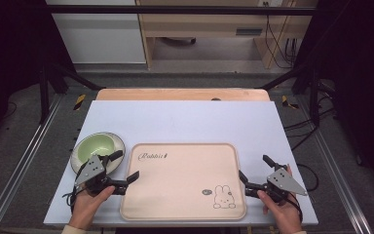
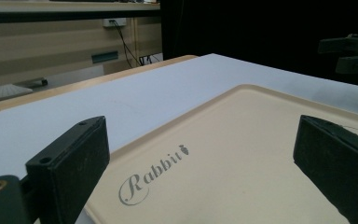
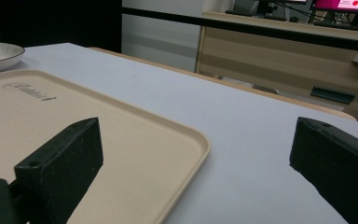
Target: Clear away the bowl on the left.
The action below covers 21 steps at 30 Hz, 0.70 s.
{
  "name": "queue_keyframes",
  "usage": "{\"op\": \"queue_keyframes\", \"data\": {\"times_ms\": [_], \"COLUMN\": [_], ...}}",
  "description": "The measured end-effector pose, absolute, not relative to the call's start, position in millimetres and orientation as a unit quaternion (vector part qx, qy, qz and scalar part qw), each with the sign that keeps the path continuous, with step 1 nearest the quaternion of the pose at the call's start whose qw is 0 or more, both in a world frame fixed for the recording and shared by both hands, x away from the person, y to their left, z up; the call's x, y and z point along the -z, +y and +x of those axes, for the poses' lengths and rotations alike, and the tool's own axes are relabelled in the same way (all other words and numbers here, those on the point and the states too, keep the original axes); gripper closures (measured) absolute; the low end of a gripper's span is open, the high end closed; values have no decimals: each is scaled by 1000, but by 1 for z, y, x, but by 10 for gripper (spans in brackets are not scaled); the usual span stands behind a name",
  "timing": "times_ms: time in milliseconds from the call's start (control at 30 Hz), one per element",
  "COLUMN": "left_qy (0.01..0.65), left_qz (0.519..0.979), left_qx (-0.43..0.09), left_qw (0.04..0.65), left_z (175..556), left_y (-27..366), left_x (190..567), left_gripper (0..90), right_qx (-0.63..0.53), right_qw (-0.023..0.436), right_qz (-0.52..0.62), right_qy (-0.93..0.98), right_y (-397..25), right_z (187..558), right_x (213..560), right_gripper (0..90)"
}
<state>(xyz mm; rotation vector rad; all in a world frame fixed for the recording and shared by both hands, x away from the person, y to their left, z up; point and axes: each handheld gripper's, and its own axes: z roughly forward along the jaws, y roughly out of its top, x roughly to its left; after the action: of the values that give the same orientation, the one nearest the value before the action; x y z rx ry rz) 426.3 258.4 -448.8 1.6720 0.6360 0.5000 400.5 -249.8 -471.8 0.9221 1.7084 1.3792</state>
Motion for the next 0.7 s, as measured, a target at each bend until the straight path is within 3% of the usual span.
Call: {"op": "queue_keyframes", "data": {"times_ms": [700], "left_qy": [300], "left_qz": [713], "left_qx": [-235], "left_qw": [588], "left_z": [426], "left_y": [257], "left_x": [435], "left_gripper": [42], "right_qx": [-518], "right_qw": [405], "right_qz": [377], "right_qy": [652], "right_y": [-250], "right_z": [399], "right_x": [468], "right_gripper": [42]}}
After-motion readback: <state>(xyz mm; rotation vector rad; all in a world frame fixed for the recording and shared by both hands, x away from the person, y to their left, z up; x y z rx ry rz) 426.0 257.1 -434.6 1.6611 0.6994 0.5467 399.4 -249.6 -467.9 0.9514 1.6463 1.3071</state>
